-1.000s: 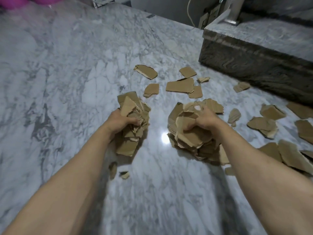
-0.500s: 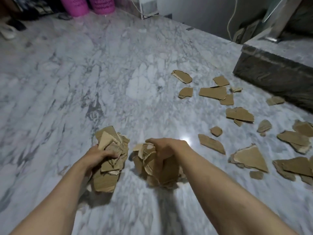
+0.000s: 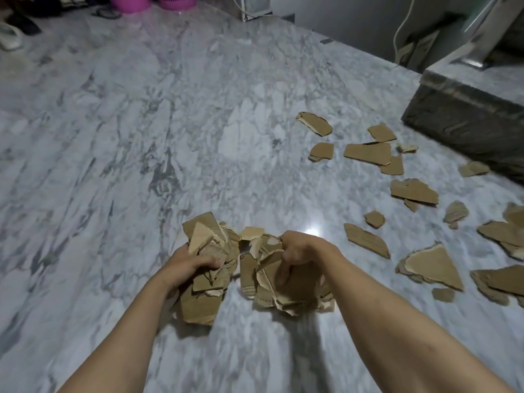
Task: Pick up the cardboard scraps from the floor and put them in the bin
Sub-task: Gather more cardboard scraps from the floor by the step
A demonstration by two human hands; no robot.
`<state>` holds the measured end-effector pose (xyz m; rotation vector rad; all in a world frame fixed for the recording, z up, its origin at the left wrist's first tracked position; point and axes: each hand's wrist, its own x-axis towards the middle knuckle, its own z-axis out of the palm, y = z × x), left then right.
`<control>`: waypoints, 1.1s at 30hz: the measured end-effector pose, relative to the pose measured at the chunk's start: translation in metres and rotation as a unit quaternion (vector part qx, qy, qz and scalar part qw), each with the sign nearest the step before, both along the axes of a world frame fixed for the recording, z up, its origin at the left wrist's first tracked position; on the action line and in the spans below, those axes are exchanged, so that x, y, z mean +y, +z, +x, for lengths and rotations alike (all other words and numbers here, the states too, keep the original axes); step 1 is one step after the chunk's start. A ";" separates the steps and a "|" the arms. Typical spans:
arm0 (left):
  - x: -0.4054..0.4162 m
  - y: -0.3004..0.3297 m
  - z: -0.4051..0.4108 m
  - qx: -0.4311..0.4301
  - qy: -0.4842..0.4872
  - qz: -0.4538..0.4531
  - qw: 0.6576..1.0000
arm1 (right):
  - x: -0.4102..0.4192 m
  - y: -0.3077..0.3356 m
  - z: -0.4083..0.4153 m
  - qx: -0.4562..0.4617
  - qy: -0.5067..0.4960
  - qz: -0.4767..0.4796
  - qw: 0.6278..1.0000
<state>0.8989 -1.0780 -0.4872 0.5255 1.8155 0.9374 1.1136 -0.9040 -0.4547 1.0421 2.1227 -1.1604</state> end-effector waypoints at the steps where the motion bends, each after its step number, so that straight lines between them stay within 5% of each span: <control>1: 0.004 0.000 -0.001 -0.008 0.001 0.005 1.000 | 0.007 0.006 0.006 0.000 -0.010 -0.008 1.000; 8: 0.017 0.000 -0.014 -0.075 0.088 0.054 0.992 | 0.079 0.045 0.050 0.052 -0.197 -0.053 0.978; 13: 0.023 -0.004 -0.010 -0.079 0.082 0.058 0.992 | 0.100 0.059 0.058 0.080 -0.216 -0.085 0.969; 19: 0.023 -0.005 -0.005 -0.087 0.087 0.061 0.991 | 0.067 0.054 0.041 0.014 -0.076 -0.012 0.997; 25: 0.004 -0.005 -0.013 -0.083 0.111 0.059 0.989 | -0.010 0.022 -0.007 -0.014 0.091 -0.042 0.995; 33: -0.003 -0.007 -0.014 -0.069 0.121 0.055 0.989 | -0.031 -0.007 -0.020 -0.039 0.093 0.051 0.994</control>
